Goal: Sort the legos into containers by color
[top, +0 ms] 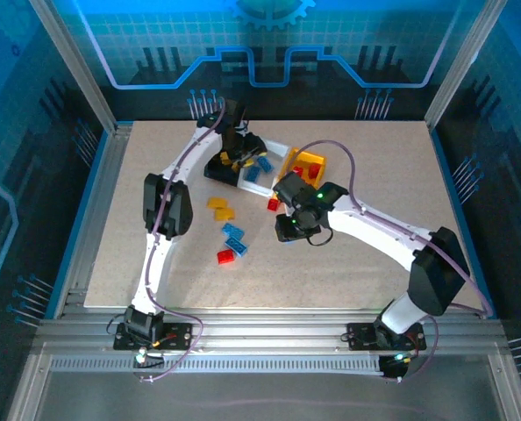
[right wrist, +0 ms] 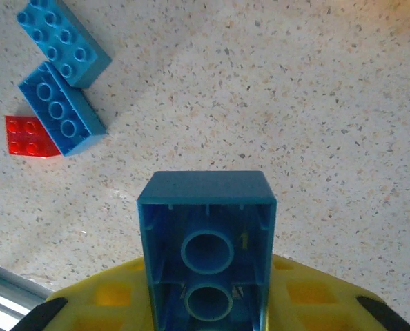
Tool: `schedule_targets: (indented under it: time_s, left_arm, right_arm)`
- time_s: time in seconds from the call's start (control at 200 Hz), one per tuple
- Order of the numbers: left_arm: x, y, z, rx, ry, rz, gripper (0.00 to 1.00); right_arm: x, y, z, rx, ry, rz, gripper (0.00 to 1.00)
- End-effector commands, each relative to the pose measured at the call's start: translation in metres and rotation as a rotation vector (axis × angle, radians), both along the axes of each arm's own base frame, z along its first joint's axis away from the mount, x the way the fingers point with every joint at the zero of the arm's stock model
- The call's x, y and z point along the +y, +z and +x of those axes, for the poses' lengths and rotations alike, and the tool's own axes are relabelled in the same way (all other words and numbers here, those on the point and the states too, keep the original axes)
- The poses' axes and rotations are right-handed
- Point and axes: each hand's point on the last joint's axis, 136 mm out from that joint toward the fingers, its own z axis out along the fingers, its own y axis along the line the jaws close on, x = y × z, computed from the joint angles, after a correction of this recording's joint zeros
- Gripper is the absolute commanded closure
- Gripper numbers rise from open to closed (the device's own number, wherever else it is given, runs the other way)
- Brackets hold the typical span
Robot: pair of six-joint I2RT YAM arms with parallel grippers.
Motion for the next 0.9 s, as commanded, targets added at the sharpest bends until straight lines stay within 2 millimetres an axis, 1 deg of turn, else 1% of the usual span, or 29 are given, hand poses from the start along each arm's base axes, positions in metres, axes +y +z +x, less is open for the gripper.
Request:
schedule_targets:
  time_s: [0.0,0.095,0.185,0.24,0.29,0.295,0.3,0.35,0.385,0.44,0.485,0.51,0.515,0.535,0.555,0.625,0.63,0.685,0.735,0.815,0.83,0.845,0.895]
  left_arm:
    - [-0.010,0.023,-0.008,-0.016,-0.022,-0.044,0.47]
    - [-0.003,0.044,-0.020,-0.039,-0.028,-0.045,0.43]
    - [0.010,0.067,-0.036,-0.068,-0.029,-0.042,0.42]
    - [0.020,0.084,-0.050,-0.093,-0.026,-0.040,0.41]
    - [0.033,0.093,-0.066,-0.098,-0.022,-0.024,0.40]
    - [0.034,0.094,-0.068,-0.098,-0.022,-0.022,0.40]
    - [0.036,0.095,-0.069,-0.100,-0.021,-0.020,0.40]
    - [0.051,0.104,-0.088,-0.109,-0.016,0.004,0.39]
    - [0.062,0.103,-0.103,-0.101,-0.010,0.025,0.39]
    - [0.079,0.112,-0.127,-0.119,0.001,0.054,0.38]
    - [0.093,0.111,-0.148,-0.111,0.014,0.081,0.37]
    - [0.098,0.109,-0.160,-0.108,0.020,0.090,0.37]
    - [0.099,0.109,-0.162,-0.107,0.022,0.090,0.36]
    - [0.103,0.108,-0.171,-0.101,0.027,0.096,0.36]
    - [0.105,0.108,-0.179,-0.100,0.030,0.098,0.36]
    - [0.112,0.096,-0.210,-0.066,0.042,0.100,0.35]
    - [0.113,0.096,-0.211,-0.064,0.043,0.101,0.35]
    - [0.117,0.087,-0.232,-0.039,0.052,0.101,0.33]
    - [0.121,0.081,-0.247,-0.023,0.062,0.107,0.32]
    - [0.126,0.075,-0.265,-0.015,0.072,0.110,0.30]
    - [0.128,0.073,-0.268,-0.013,0.073,0.113,0.30]
    - [0.128,0.073,-0.269,-0.015,0.073,0.112,0.29]
    - [0.130,0.070,-0.276,-0.009,0.072,0.116,0.27]
  right_arm:
    - [0.000,0.015,0.006,-0.014,-0.038,0.044,0.70]
    - [0.005,0.021,0.016,-0.022,-0.039,0.072,0.69]
    - [0.013,0.029,0.033,-0.037,-0.034,0.101,0.69]
    - [0.016,0.035,0.046,-0.049,-0.033,0.115,0.69]
    - [0.020,0.041,0.060,-0.062,-0.035,0.133,0.69]
    - [0.020,0.040,0.061,-0.059,-0.033,0.131,0.69]
    - [0.022,0.044,0.063,-0.066,-0.034,0.139,0.69]
    - [0.027,0.052,0.080,-0.081,-0.030,0.163,0.69]
    - [0.031,0.054,0.091,-0.085,-0.028,0.172,0.69]
    - [0.036,0.059,0.108,-0.094,-0.027,0.189,0.69]
    - [0.042,0.064,0.123,-0.100,-0.024,0.207,0.69]
    - [0.045,0.063,0.130,-0.096,-0.022,0.213,0.69]
    - [0.046,0.066,0.132,-0.101,-0.022,0.218,0.69]
    - [0.048,0.064,0.138,-0.095,-0.021,0.221,0.69]
    - [0.052,0.066,0.145,-0.099,-0.020,0.227,0.69]
    - [0.060,0.068,0.167,-0.110,-0.009,0.233,0.69]
    - [0.061,0.070,0.169,-0.117,-0.007,0.237,0.69]
    - [0.065,0.067,0.185,-0.123,-0.002,0.232,0.69]
    - [0.069,0.066,0.199,-0.123,-0.006,0.239,0.69]
    - [0.068,0.062,0.219,-0.124,-0.029,0.248,0.69]
    - [0.067,0.066,0.222,-0.133,-0.034,0.254,0.69]
    - [0.066,0.056,0.227,-0.120,-0.041,0.247,0.69]
    - [0.064,0.053,0.237,-0.129,-0.056,0.249,0.69]
